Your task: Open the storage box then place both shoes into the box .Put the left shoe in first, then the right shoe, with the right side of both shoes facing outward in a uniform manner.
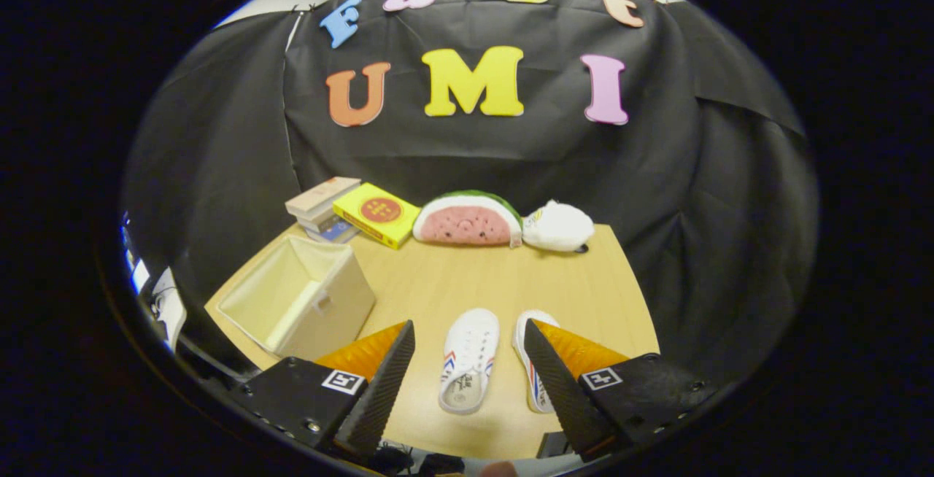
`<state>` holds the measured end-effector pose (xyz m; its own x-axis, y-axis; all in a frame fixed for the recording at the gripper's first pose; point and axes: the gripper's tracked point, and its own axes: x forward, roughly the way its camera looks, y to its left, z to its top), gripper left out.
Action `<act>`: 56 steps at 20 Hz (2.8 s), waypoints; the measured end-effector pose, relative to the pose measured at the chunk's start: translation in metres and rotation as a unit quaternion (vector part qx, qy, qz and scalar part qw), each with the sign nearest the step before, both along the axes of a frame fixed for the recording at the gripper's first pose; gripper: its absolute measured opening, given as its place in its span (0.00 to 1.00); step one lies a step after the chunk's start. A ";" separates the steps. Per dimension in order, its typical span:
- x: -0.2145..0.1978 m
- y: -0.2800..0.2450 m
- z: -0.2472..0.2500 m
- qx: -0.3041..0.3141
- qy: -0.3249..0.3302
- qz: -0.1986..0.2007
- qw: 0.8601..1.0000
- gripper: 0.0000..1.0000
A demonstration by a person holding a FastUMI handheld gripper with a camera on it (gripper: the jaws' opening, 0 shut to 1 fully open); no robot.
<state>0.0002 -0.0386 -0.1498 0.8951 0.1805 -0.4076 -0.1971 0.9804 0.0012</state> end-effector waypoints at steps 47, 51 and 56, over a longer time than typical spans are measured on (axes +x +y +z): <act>0.060 0.094 -0.017 0.194 0.212 0.052 0.956 0.00; 0.048 0.155 0.028 0.204 0.186 0.070 0.959 0.00; 0.035 0.245 0.045 0.199 0.182 0.100 0.958 0.00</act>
<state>0.0351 0.2067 -0.1048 0.6374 0.5404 -0.5492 -0.2969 0.8300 0.4721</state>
